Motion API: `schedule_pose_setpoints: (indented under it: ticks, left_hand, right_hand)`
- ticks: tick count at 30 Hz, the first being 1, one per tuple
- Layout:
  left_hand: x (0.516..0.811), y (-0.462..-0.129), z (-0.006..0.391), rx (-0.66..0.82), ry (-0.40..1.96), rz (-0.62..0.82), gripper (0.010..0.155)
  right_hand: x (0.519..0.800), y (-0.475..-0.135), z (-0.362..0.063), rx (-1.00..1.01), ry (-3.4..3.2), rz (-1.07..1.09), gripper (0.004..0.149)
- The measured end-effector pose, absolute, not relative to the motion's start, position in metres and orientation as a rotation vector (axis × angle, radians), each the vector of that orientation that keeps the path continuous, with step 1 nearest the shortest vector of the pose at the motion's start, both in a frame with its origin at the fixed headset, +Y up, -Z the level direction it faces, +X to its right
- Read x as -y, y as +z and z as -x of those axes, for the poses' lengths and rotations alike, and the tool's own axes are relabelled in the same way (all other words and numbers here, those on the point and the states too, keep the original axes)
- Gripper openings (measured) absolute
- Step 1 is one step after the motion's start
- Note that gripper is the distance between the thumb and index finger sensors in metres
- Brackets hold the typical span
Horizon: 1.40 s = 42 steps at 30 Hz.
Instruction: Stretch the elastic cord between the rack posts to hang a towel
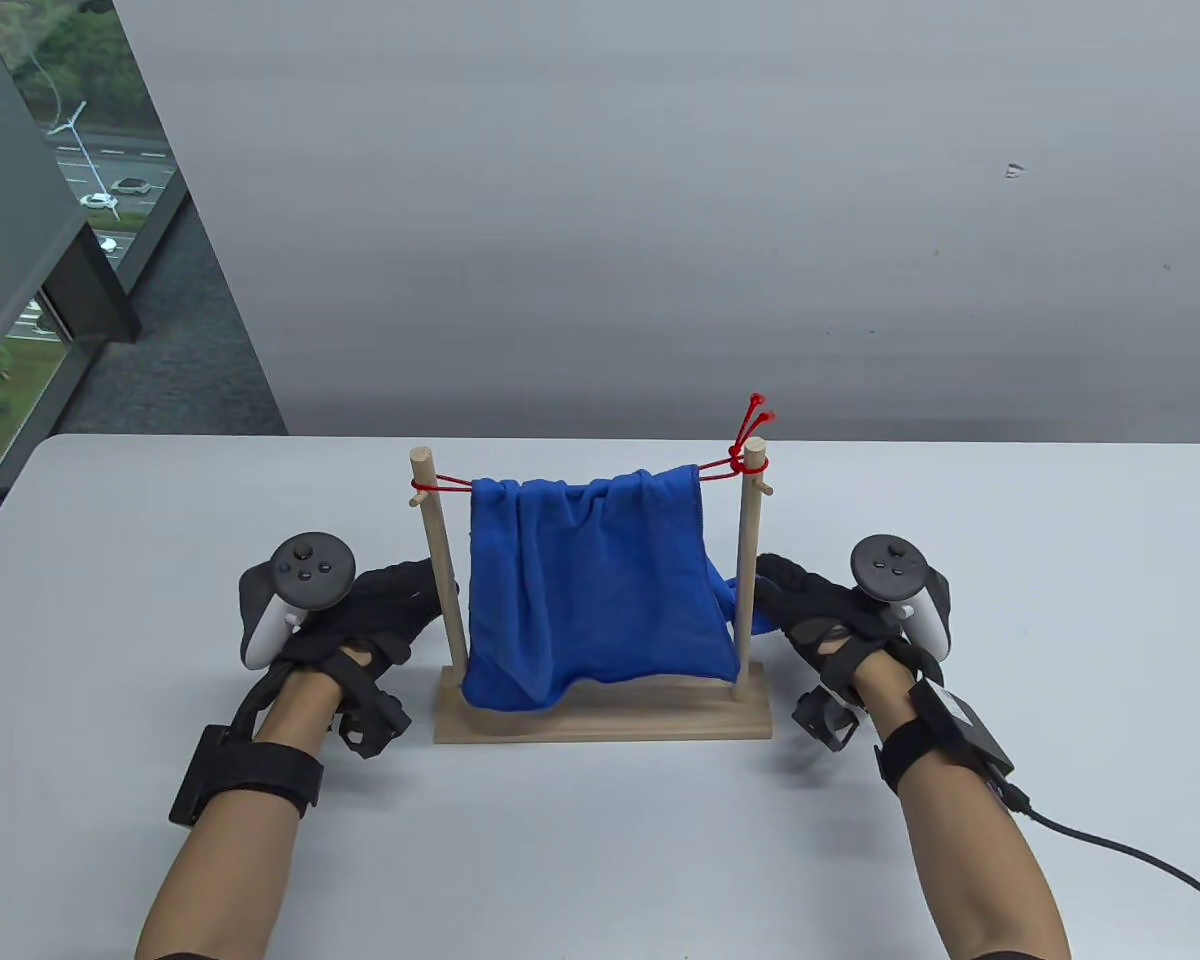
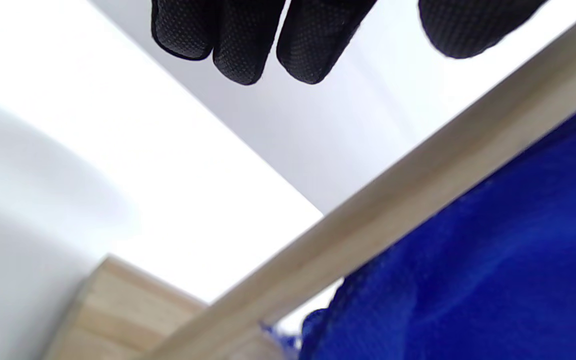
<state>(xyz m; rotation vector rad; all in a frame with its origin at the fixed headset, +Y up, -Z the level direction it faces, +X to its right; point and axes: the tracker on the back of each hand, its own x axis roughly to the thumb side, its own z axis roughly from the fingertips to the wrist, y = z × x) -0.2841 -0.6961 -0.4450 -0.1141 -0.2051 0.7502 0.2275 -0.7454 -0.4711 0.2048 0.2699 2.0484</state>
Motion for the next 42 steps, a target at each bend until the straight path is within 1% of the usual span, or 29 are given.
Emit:
schedule_pose_setpoints:
  ticks: [5,9,15,19,27,33,37,42]
  left_hand:
    - [0.676,-0.422,0.288,0.204,0.692,0.016,0.078]
    - [0.665,-0.4,0.288,0.21,0.63,-0.046,0.08]
    - [0.658,-0.373,0.287,0.192,0.549,-0.118,0.083]
    - [0.655,-0.354,0.285,0.178,0.5,-0.164,0.083]
    - [0.661,-0.323,0.278,0.15,0.422,-0.225,0.087]
    - [0.669,-0.311,0.274,0.128,0.347,-0.212,0.09]
    - [0.668,-0.301,0.276,0.123,0.319,-0.237,0.093]
    - [0.673,-0.295,0.279,0.107,0.31,-0.216,0.096]
  right_hand:
    - [0.726,-0.457,-0.242,-0.133,2.074,-0.192,0.086]
    - [0.708,-0.442,-0.254,-0.027,2.137,-0.186,0.087]
    - [0.689,-0.415,-0.265,0.079,2.233,-0.188,0.089]
    - [0.681,-0.39,-0.265,0.133,2.38,-0.21,0.091]
    - [0.677,-0.347,-0.258,0.225,2.562,-0.225,0.097]
    - [0.679,-0.324,-0.246,0.236,2.731,-0.211,0.1]
    - [0.685,-0.315,-0.238,0.216,2.79,-0.2,0.1]
    - [0.692,-0.309,-0.23,0.198,2.915,-0.172,0.099]
